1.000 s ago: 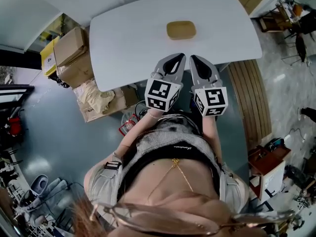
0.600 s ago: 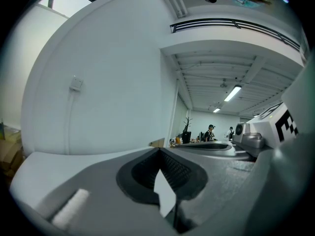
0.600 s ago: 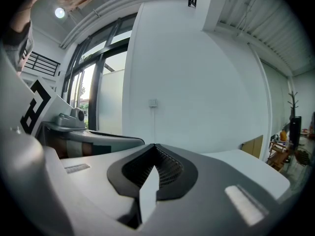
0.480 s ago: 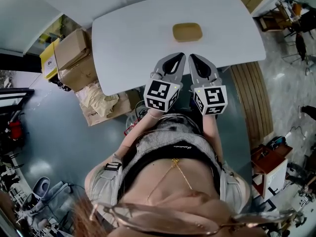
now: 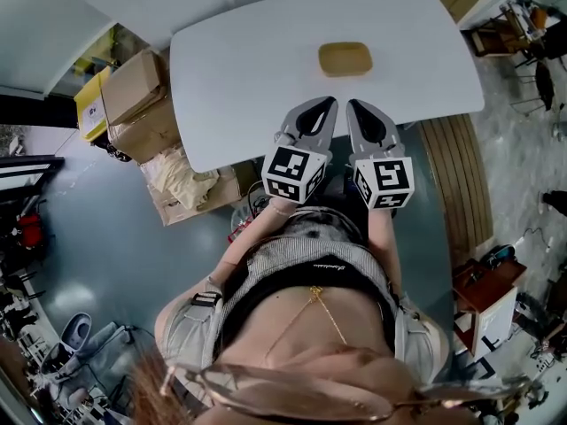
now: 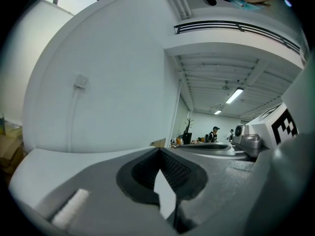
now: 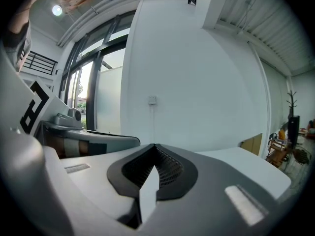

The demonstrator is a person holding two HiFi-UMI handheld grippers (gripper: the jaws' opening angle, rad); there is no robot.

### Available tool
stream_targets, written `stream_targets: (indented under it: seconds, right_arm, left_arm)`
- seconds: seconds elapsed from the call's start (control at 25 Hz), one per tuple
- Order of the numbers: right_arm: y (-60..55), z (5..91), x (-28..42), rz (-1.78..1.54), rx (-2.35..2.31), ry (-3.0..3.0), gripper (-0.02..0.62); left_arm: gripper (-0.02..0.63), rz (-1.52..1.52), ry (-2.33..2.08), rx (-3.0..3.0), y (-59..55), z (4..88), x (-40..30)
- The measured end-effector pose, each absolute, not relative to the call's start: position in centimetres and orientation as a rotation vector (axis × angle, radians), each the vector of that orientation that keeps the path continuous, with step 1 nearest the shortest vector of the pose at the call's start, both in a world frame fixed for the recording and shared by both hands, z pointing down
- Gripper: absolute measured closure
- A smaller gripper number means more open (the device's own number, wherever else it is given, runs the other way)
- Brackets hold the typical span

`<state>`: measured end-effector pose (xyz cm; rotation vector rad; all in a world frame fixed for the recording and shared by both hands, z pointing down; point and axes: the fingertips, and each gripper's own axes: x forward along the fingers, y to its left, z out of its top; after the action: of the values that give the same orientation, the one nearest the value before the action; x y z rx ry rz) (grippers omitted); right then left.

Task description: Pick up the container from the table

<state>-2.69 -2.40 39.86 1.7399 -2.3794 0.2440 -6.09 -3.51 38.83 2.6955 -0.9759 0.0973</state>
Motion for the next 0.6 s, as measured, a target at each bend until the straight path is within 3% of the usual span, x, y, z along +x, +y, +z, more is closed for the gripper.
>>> stream_targets:
  seconds: [0.6]
  right_arm:
    - [-6.6,39.0,3.6,0.25,1.631,-2.467,0.569]
  left_arm:
    - [0.604,0.142,-1.109,2.645,-7.4,38.3,-0.3]
